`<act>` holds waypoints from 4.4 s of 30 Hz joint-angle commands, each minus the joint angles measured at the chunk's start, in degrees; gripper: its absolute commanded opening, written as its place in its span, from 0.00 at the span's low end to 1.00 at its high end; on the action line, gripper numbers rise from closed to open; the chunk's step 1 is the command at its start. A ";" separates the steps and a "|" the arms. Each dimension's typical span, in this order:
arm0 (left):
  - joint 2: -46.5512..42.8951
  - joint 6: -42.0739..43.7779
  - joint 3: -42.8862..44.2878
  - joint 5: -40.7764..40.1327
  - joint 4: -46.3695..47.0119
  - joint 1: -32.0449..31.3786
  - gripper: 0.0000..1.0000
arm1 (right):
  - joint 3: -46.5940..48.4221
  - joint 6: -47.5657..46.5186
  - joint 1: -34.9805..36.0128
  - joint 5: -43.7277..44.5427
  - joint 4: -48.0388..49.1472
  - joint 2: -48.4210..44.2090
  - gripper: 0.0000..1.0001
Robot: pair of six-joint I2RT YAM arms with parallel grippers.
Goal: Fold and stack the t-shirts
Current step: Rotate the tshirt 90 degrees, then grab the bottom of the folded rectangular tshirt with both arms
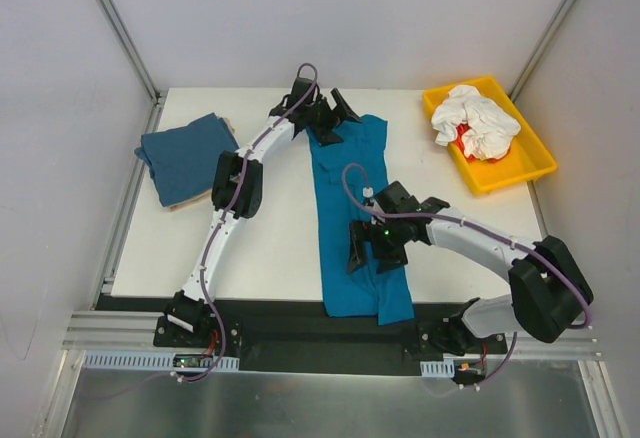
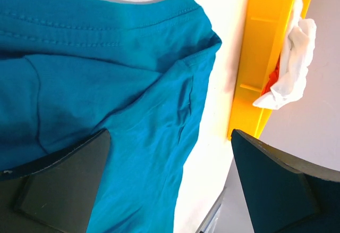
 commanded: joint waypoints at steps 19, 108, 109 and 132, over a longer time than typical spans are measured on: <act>-62.95 21.35 -58.48 1.38 3.17 1.54 0.99 | 33.69 -4.06 -2.35 23.74 -9.45 21.60 0.96; -70.74 -2.02 -106.59 -14.89 10.99 -26.50 0.00 | -8.22 4.38 -18.17 12.34 4.78 -8.37 0.56; -71.09 -2.11 -106.85 -14.98 10.99 -26.50 0.00 | -8.39 4.21 -18.26 12.16 4.78 -7.92 0.55; -81.36 -2.11 -112.04 -13.05 6.95 -27.72 0.00 | -22.00 11.99 -12.74 6.54 -0.58 -19.94 0.01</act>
